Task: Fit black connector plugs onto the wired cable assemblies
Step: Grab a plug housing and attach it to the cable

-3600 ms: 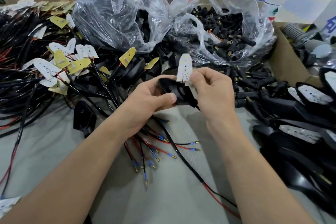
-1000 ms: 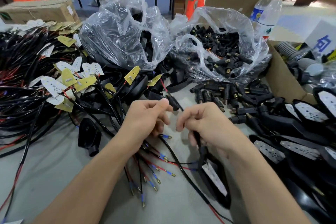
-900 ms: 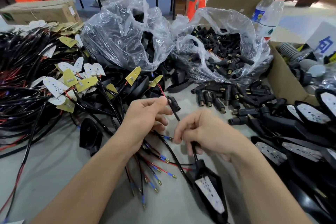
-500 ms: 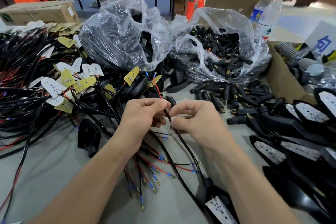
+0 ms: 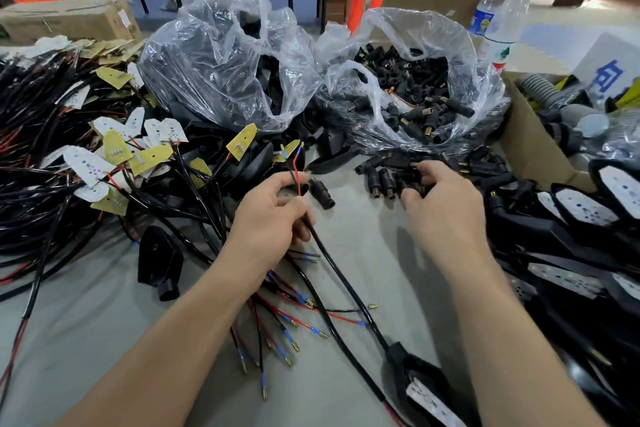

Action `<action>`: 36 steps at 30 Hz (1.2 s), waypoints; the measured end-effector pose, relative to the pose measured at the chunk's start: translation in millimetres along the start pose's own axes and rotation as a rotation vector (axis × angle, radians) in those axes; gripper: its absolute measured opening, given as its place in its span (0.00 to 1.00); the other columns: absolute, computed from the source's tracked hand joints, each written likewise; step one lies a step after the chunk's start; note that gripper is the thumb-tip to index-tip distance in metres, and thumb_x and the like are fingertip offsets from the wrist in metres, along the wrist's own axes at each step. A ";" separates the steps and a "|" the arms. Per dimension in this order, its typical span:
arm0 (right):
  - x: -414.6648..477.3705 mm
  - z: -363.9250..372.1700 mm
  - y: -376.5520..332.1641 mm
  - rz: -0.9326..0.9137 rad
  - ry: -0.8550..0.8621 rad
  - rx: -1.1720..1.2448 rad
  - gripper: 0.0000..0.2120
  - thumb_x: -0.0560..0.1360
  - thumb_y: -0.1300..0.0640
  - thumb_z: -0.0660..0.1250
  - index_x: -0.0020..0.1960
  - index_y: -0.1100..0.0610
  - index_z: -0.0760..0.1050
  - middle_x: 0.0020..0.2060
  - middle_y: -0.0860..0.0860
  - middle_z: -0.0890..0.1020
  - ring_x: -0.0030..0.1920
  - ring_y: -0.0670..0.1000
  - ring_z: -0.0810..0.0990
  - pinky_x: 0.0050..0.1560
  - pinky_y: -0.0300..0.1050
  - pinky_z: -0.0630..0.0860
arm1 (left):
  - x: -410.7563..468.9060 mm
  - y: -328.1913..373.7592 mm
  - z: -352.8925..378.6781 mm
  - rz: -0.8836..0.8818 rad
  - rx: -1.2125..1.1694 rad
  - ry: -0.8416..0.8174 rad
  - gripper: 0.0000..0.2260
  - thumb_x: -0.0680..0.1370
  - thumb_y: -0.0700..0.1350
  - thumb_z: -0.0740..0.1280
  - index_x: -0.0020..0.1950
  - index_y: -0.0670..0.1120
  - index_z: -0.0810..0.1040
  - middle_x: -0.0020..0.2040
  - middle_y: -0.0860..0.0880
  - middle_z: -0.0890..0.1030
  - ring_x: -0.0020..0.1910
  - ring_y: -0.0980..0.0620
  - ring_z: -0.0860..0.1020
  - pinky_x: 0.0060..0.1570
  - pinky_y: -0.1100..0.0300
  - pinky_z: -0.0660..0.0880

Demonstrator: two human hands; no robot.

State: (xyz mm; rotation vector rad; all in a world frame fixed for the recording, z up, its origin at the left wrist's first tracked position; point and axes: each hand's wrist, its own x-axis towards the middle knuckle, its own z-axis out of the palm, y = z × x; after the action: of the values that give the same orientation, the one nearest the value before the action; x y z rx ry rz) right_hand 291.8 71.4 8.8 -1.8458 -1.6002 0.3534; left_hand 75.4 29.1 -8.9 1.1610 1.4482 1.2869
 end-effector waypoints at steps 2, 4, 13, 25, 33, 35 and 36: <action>-0.8 6.7 -1.8 -0.026 -0.081 -0.154 0.17 0.78 0.56 0.67 0.67 0.52 0.76 0.57 0.53 0.81 0.59 0.59 0.76 0.58 0.51 0.74 | -0.5 -1.0 1.6 0.015 0.071 0.025 0.14 0.80 0.34 0.63 0.56 0.53 0.76 0.33 0.47 0.84 0.25 0.50 0.78 0.25 0.62 0.73; -3.4 9.8 -6.7 -0.031 -0.097 -0.250 0.15 0.77 0.59 0.65 0.63 0.50 0.77 0.55 0.52 0.80 0.53 0.58 0.76 0.50 0.51 0.73 | -1.9 -1.3 3.6 0.020 0.165 0.024 0.12 0.79 0.34 0.65 0.55 0.51 0.74 0.34 0.47 0.85 0.27 0.48 0.82 0.27 0.61 0.77; -15.3 5.0 -12.0 -0.043 -0.123 -0.195 0.16 0.73 0.62 0.67 0.55 0.43 0.81 0.51 0.48 0.77 0.52 0.55 0.78 0.46 0.45 0.68 | -9.5 -6.1 7.7 0.159 0.396 0.075 0.05 0.76 0.48 0.71 0.40 0.55 0.80 0.30 0.53 0.84 0.27 0.54 0.83 0.31 0.56 0.81; -34.5 16.3 -41.4 0.202 -0.387 1.004 0.11 0.74 0.74 0.64 0.43 0.60 0.78 0.34 0.54 0.80 0.30 0.50 0.76 0.30 0.41 0.75 | -20.1 6.5 7.4 0.305 0.602 0.369 0.05 0.75 0.53 0.74 0.41 0.55 0.84 0.32 0.61 0.82 0.35 0.62 0.80 0.41 0.58 0.78; -18.9 14.0 -31.3 0.500 -0.390 1.381 0.05 0.78 0.67 0.68 0.45 0.61 0.80 0.30 0.53 0.80 0.27 0.49 0.77 0.25 0.36 0.72 | -19.9 2.9 6.9 0.544 0.750 0.298 0.08 0.76 0.43 0.75 0.53 0.54 0.88 0.46 0.57 0.86 0.50 0.60 0.80 0.52 0.74 0.70; -14.6 14.8 -26.9 0.493 -0.385 1.400 0.09 0.76 0.71 0.66 0.44 0.60 0.81 0.31 0.54 0.80 0.27 0.49 0.76 0.27 0.37 0.73 | -18.9 2.9 7.1 0.504 0.750 0.297 0.08 0.77 0.45 0.75 0.53 0.56 0.88 0.43 0.61 0.82 0.50 0.63 0.76 0.52 0.80 0.65; -12.3 15.2 -25.3 0.487 -0.379 1.399 0.11 0.76 0.73 0.65 0.44 0.60 0.81 0.31 0.55 0.79 0.27 0.49 0.75 0.26 0.37 0.72 | -18.3 3.2 6.8 0.494 0.737 0.298 0.07 0.76 0.46 0.75 0.52 0.56 0.88 0.41 0.63 0.80 0.50 0.63 0.75 0.53 0.81 0.64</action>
State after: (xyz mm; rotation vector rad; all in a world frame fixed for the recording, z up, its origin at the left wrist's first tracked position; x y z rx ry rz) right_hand 260.6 65.0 10.9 -0.9742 -0.6087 1.6071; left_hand 86.0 12.7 -6.2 1.9679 2.0323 1.3178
